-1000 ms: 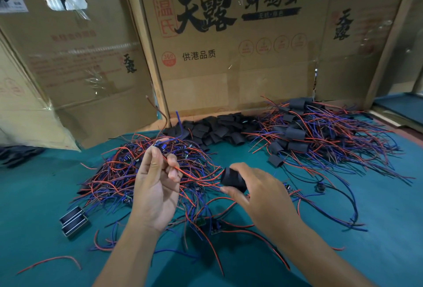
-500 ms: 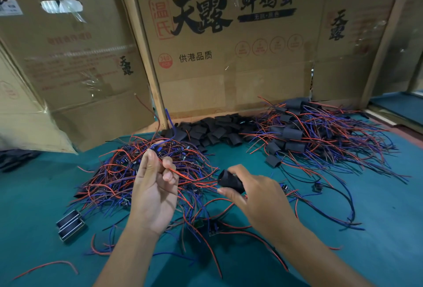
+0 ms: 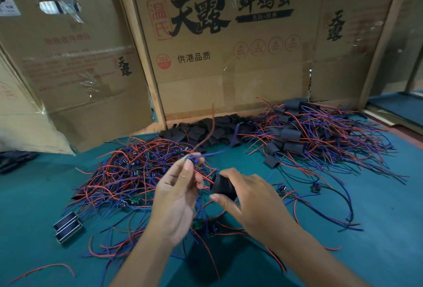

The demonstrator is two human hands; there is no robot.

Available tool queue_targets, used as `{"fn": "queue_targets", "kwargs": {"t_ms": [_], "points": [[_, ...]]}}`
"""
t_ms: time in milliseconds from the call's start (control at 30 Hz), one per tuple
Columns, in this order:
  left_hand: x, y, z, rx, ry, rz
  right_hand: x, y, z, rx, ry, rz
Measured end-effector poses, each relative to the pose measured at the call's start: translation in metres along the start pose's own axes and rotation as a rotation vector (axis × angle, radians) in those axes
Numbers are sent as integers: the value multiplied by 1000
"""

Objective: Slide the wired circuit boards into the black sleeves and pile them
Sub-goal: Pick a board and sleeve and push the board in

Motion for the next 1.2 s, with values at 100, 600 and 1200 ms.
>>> {"fn": "queue_targets", "kwargs": {"t_ms": [100, 600, 1200], "points": [[17, -5, -4, -7, 57, 28, -2, -1, 1, -8, -37, 80], [27, -7, -7, 50, 57, 299, -9, -2, 5, -18, -111, 156], [-6, 11, 3, 270, -92, 791, -17, 8, 4, 68, -17, 80]]}}
Point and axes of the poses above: each hand's wrist, its own z-axis towards the middle knuckle, its own y-axis out of the back of the hand, x = y × z, the point moved 3 cm from there along z, towards the middle knuckle, and after that the axes turned 6 degrees about -z, right-handed, at the moved point
